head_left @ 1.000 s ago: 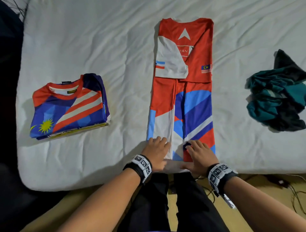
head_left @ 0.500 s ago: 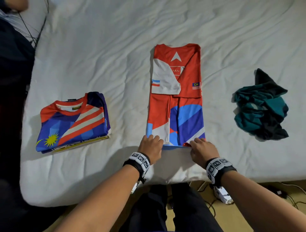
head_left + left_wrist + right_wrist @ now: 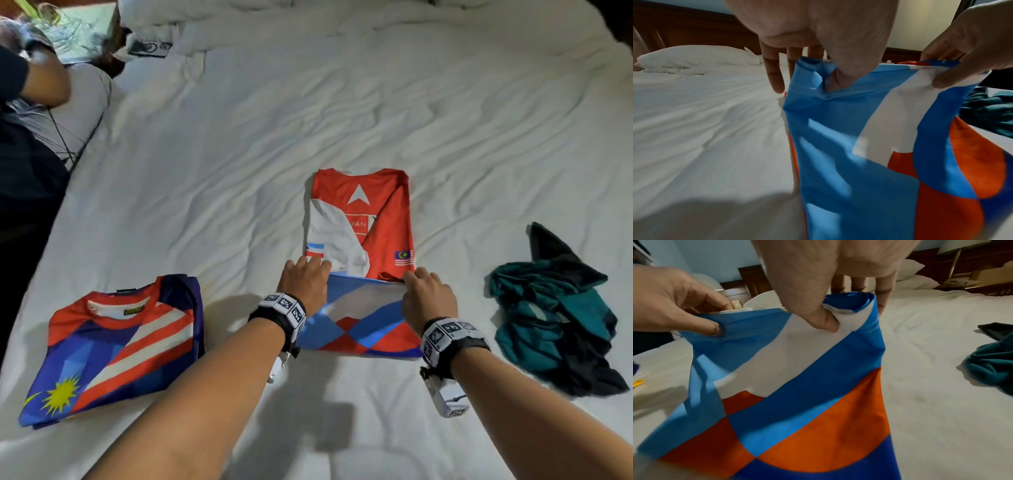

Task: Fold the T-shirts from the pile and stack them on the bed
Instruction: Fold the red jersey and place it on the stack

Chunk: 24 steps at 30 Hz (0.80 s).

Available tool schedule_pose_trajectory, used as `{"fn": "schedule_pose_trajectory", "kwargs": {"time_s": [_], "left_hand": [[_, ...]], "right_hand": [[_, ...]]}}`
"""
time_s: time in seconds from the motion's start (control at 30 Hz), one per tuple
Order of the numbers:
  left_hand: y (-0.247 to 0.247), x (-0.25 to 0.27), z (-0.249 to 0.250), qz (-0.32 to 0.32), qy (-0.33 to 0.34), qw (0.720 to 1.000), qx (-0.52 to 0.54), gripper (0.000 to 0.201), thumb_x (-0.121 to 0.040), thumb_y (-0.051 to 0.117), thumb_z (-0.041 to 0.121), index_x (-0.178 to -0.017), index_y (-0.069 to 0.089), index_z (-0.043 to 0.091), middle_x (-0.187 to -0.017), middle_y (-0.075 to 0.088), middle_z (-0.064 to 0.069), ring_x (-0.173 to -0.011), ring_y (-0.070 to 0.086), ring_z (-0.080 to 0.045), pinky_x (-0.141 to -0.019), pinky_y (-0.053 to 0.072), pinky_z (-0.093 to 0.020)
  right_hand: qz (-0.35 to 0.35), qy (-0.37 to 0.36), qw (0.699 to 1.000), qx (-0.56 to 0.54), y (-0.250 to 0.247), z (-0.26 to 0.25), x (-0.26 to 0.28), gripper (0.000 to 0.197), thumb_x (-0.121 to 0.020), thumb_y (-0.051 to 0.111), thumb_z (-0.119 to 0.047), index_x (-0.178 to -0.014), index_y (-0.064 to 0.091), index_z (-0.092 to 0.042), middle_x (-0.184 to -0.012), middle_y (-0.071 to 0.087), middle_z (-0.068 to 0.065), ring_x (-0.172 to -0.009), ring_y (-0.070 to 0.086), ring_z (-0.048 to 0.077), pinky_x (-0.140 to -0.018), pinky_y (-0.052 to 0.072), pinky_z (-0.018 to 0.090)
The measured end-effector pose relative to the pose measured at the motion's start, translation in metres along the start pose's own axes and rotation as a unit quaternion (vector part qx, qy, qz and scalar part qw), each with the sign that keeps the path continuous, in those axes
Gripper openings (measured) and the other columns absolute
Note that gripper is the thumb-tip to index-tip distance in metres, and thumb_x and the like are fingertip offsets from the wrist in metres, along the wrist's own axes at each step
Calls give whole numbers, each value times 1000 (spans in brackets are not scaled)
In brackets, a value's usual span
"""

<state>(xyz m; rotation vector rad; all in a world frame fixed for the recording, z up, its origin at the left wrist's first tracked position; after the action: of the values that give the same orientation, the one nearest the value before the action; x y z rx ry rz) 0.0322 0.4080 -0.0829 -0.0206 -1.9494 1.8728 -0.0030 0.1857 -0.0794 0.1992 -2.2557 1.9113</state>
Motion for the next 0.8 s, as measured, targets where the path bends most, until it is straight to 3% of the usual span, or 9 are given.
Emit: {"fn": "schedule_pose_trajectory", "kwargs": {"time_s": [0.13, 0.4, 0.5, 0.6, 0.7, 0.8], "left_hand": [[2, -53, -15, 14, -8, 1000, -8, 26, -94, 50, 16, -119, 53, 19, -123, 57, -3, -113, 55, -29, -90, 41, -42], [34, -134, -37, 27, -33, 999, 32, 31, -89, 52, 6, -118, 53, 18, -118, 56, -3, -111, 55, -29, -89, 42, -42], [49, -144, -41, 97, -73, 992, 37, 48, -83, 65, 11, -130, 55, 16, -122, 56, -9, -116, 54, -34, -91, 45, -48], [73, -125, -20, 147, -72, 985, 55, 68, -85, 66, 27, -148, 45, 12, -146, 47, -19, -139, 42, -42, -104, 42, -60], [103, -104, 16, 104, -13, 993, 59, 67, -93, 61, 38, -152, 41, 15, -159, 36, -19, -149, 30, -41, -112, 34, -65], [129, -107, 15, 54, -9, 996, 64, 69, -101, 32, 53, -162, 18, 25, -170, 11, -11, -156, 11, -35, -119, 17, -66]], "right_hand": [[11, 34, 999, 0, 6, 11, -54, 46, -77, 58, 0, -121, 63, -14, -113, 62, 14, -103, 57, 39, -77, 41, 43], [31, 43, 998, -19, 33, 31, -137, 50, -74, 54, 4, -121, 59, -13, -110, 61, 14, -103, 54, 39, -85, 38, 47], [104, 40, 992, -51, 45, 34, -151, 47, -78, 62, -2, -124, 58, -15, -119, 60, 14, -107, 50, 38, -93, 37, 50], [175, 32, 983, -54, 66, 26, -137, 50, -89, 62, -21, -138, 50, -16, -145, 46, 13, -129, 40, 37, -110, 27, 52], [115, -56, 991, -48, 106, -1, -111, 57, -97, 44, -33, -150, 42, -13, -162, 30, 14, -149, 26, 35, -119, 22, 54], [11, -93, 995, -23, 140, -8, -103, 63, -104, 27, -48, -162, 18, -24, -170, 5, 5, -157, 3, 29, -124, 11, 55]]}}
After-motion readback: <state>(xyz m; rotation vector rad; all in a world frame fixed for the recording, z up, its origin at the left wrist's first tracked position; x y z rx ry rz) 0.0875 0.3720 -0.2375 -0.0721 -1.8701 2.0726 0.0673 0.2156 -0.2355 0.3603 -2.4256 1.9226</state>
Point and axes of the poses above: each hand's wrist, its own x-axis away from the middle knuckle, its own y-axis out of the palm, z = x × y, the point moved 5 cm from there along -x, towards the middle knuckle
